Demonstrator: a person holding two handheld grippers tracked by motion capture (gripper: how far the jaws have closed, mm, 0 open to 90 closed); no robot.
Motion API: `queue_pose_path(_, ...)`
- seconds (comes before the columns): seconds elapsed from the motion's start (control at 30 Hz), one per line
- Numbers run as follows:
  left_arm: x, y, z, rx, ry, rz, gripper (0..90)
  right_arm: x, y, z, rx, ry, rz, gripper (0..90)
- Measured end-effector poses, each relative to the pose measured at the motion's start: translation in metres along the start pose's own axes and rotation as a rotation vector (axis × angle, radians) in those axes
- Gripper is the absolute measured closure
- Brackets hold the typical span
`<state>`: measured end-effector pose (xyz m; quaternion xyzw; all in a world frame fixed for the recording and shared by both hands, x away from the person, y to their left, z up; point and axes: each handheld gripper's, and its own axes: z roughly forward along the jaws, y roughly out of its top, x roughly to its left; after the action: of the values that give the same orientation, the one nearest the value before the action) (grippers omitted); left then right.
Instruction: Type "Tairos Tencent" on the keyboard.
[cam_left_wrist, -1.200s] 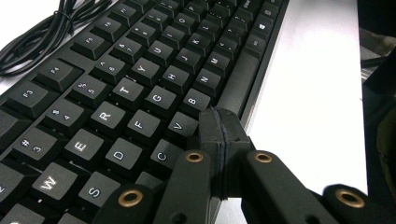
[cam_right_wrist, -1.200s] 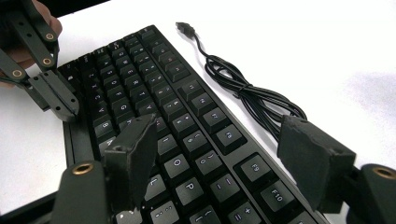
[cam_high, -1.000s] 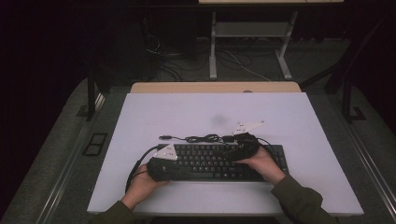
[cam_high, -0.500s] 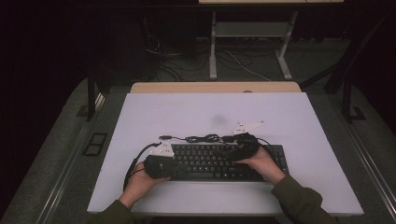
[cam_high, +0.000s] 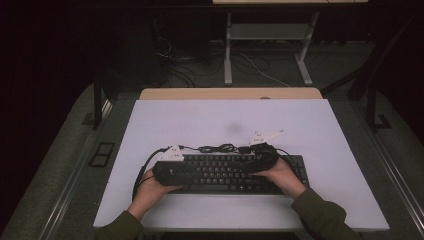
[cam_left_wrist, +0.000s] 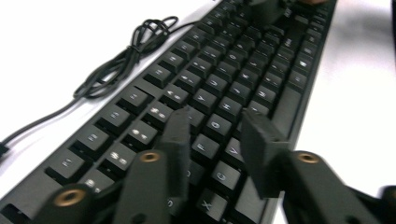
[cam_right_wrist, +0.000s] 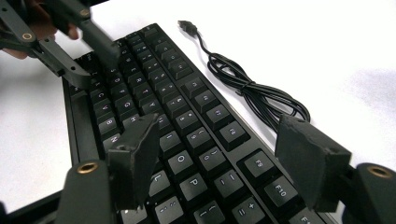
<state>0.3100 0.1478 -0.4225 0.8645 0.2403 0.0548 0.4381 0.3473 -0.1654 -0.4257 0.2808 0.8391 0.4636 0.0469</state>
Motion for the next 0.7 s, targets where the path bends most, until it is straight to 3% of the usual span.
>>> queue_pose_path(0.33, 0.006, 0.002, 0.003, -0.051, 0.033, -0.026, 39.9, 0.002, -0.004, -0.008, 0.009, 0.031, 0.005, 46.8)
queue_pose_path(0.7, 0.008, 0.001, 0.004, -0.063, 0.051, -0.032, 32.3, 0.008, -0.010, -0.018, 0.035, 0.063, -0.016, 72.9)
